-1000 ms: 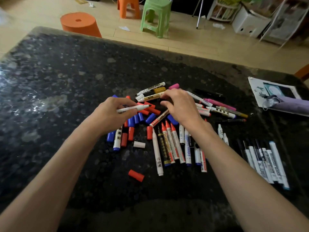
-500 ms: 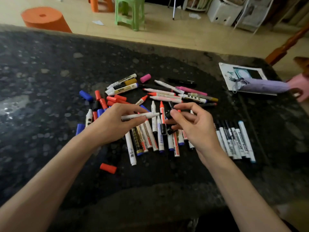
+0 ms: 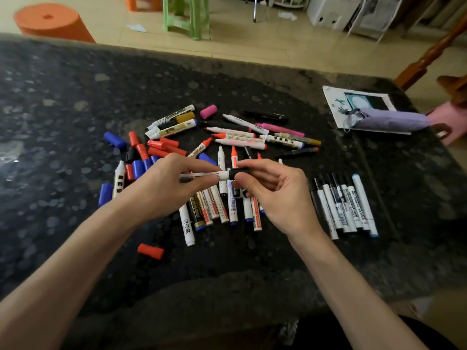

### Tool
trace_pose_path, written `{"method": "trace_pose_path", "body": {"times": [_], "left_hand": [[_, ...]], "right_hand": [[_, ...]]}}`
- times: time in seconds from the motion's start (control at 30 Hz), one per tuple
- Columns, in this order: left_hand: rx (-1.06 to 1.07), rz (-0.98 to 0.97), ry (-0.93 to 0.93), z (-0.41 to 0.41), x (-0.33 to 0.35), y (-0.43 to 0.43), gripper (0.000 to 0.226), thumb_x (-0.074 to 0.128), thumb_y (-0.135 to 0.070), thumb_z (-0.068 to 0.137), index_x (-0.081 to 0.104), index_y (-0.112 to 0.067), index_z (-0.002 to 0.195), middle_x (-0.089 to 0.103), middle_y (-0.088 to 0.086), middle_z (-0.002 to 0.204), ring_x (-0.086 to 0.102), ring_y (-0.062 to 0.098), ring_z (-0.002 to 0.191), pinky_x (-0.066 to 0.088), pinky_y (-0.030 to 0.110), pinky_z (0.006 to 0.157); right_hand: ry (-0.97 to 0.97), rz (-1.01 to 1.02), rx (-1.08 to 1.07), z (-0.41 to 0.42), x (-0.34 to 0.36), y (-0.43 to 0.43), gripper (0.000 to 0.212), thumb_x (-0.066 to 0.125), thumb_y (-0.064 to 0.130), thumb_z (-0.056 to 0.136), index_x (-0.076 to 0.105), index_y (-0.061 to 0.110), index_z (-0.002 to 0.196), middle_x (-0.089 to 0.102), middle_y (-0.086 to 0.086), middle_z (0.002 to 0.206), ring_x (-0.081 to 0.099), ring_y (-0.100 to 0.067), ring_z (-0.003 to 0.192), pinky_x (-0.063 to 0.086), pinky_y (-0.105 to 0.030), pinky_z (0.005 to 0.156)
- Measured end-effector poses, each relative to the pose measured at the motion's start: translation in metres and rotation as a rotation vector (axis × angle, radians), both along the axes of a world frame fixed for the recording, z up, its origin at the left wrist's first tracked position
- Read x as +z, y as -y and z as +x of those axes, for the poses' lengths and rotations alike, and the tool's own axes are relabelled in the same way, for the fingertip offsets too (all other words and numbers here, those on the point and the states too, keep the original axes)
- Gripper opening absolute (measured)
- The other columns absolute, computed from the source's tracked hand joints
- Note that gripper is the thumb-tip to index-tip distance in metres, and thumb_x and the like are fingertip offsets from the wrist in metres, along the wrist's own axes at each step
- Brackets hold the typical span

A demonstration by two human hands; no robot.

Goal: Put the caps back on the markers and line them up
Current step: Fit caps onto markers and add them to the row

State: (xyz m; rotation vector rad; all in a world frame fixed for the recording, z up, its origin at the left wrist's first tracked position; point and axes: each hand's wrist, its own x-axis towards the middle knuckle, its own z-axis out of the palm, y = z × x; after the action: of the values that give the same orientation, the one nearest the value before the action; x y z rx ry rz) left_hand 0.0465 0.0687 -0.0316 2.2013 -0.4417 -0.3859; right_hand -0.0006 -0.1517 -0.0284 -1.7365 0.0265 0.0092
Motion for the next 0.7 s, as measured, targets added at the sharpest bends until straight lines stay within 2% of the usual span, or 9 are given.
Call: {"method": "trace_pose_path", "body": {"times": [0.13,0.2,0.27,0.4,0.47,0.5,0.57,0.63,0.7], "left_hand": [[0.033,0.041,0.051,-0.001,0.000,0.002,0.030,0.054,-0.061,0.092,0.071,-0.052,0.115,0.072,-0.021,0.084,0.067,0.007,0.079,0.057,0.049,0.074],[0.053,0.051,0.066,-0.003,-0.001,0.006,0.027,0.053,-0.057,0.093,0.071,-0.052,0.113,0.069,-0.010,0.072,0.063,0.013,0.067,0.055,0.048,0.068],[0.056,0.043,0.074,-0.005,-0.003,0.008,0.023,0.054,-0.055,0.095,0.070,-0.053,0.112,0.067,0.001,0.068,0.062,0.023,0.065,0.055,0.052,0.068],[0.016,-0.053,0.020,-0.007,-0.001,0.014,0.025,0.050,-0.057,0.099,0.069,-0.050,0.113,0.071,0.003,0.080,0.067,0.028,0.075,0.056,0.055,0.074],[-0.004,-0.126,-0.013,-0.013,0.003,0.026,0.023,0.049,-0.048,0.103,0.067,-0.040,0.114,0.069,-0.003,0.082,0.067,0.025,0.074,0.056,0.048,0.067],[-0.006,-0.151,-0.038,-0.015,0.003,0.032,0.023,0.048,-0.044,0.104,0.064,-0.036,0.120,0.068,-0.006,0.084,0.067,0.024,0.075,0.055,0.046,0.063],[-0.014,-0.195,-0.115,-0.019,0.001,0.042,0.031,0.046,-0.041,0.105,0.054,-0.035,0.135,0.068,-0.008,0.098,0.068,0.027,0.089,0.057,0.047,0.069],[-0.011,-0.201,-0.142,-0.021,-0.002,0.044,0.041,0.046,-0.043,0.104,0.046,-0.036,0.144,0.063,-0.015,0.111,0.065,0.010,0.101,0.058,0.033,0.075],[0.018,-0.182,-0.118,-0.019,-0.003,0.040,0.044,0.048,-0.043,0.103,0.045,-0.036,0.146,0.059,-0.021,0.118,0.058,-0.009,0.108,0.057,0.020,0.074]], "right_hand": [[0.056,-0.032,-0.046,-0.001,-0.009,-0.004,0.023,0.078,0.006,0.090,0.078,0.013,0.111,0.081,0.004,0.096,0.078,-0.012,0.088,0.060,-0.021,0.081],[0.092,-0.055,-0.069,-0.002,-0.013,-0.007,0.023,0.077,0.006,0.091,0.079,0.011,0.113,0.081,0.004,0.097,0.078,-0.013,0.090,0.061,-0.025,0.085],[0.119,-0.067,-0.081,-0.003,-0.014,-0.009,0.023,0.077,0.006,0.091,0.078,0.009,0.114,0.081,0.004,0.099,0.078,-0.013,0.093,0.061,-0.027,0.087],[0.095,-0.006,-0.087,-0.002,-0.006,-0.009,0.020,0.078,0.010,0.092,0.076,0.009,0.112,0.079,0.001,0.097,0.077,-0.012,0.093,0.058,-0.022,0.083],[0.037,0.107,-0.135,-0.002,-0.001,-0.010,0.023,0.079,0.015,0.091,0.074,0.012,0.114,0.078,0.002,0.098,0.075,-0.012,0.096,0.057,-0.022,0.082],[0.000,0.183,-0.167,-0.001,-0.001,-0.009,0.027,0.079,0.016,0.091,0.073,0.013,0.117,0.077,0.003,0.098,0.075,-0.012,0.098,0.057,-0.022,0.082],[-0.079,0.311,-0.226,0.001,0.000,-0.003,0.032,0.079,0.017,0.091,0.071,0.015,0.122,0.078,0.001,0.103,0.075,-0.016,0.103,0.056,-0.025,0.085],[-0.113,0.341,-0.284,0.006,0.000,0.016,0.025,0.075,0.018,0.094,0.073,0.015,0.119,0.078,-0.002,0.109,0.073,-0.016,0.106,0.054,-0.030,0.090],[-0.145,0.252,-0.360,0.013,0.000,0.046,0.020,0.068,0.018,0.100,0.075,0.018,0.119,0.077,0.002,0.108,0.071,-0.009,0.101,0.053,-0.028,0.089]]}}
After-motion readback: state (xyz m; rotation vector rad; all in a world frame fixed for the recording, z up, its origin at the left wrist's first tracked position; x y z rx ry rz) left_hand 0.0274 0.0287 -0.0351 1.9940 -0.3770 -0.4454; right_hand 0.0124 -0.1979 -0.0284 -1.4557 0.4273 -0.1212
